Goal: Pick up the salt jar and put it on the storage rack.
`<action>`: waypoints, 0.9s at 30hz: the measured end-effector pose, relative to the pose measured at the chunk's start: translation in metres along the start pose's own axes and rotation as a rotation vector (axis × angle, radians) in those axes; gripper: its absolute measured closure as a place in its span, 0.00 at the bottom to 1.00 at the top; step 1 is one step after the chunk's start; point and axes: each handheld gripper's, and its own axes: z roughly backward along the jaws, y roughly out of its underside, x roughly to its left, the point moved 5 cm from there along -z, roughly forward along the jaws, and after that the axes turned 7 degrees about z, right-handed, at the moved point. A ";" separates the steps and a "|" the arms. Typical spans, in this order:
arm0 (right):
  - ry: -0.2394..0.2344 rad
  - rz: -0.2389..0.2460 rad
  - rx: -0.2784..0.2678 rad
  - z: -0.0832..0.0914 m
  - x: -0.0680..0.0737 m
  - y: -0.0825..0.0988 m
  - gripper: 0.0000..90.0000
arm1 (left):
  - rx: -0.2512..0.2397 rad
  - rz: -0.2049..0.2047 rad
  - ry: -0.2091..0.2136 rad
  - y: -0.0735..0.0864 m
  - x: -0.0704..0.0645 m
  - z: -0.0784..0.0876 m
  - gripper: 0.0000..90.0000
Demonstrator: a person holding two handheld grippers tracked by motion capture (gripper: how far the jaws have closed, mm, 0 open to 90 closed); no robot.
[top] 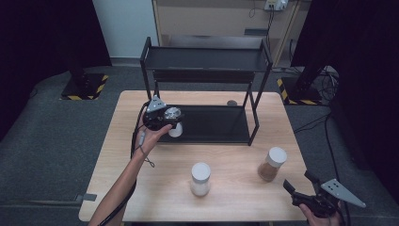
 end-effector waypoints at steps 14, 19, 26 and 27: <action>-0.002 -0.007 -0.005 0.001 -0.001 0.001 0.04 | 0.006 0.047 -0.124 -0.001 -0.001 -0.025 0.38; -0.002 -0.009 -0.005 0.001 -0.001 0.001 0.04 | 0.009 0.064 -0.147 0.003 0.000 -0.033 0.38; -0.004 -0.010 -0.006 0.001 -0.001 0.001 0.04 | 0.017 0.074 -0.164 0.010 0.002 -0.043 0.38; -0.003 -0.010 -0.006 0.001 -0.001 0.001 0.04 | 0.013 0.077 -0.162 0.011 0.002 -0.045 0.38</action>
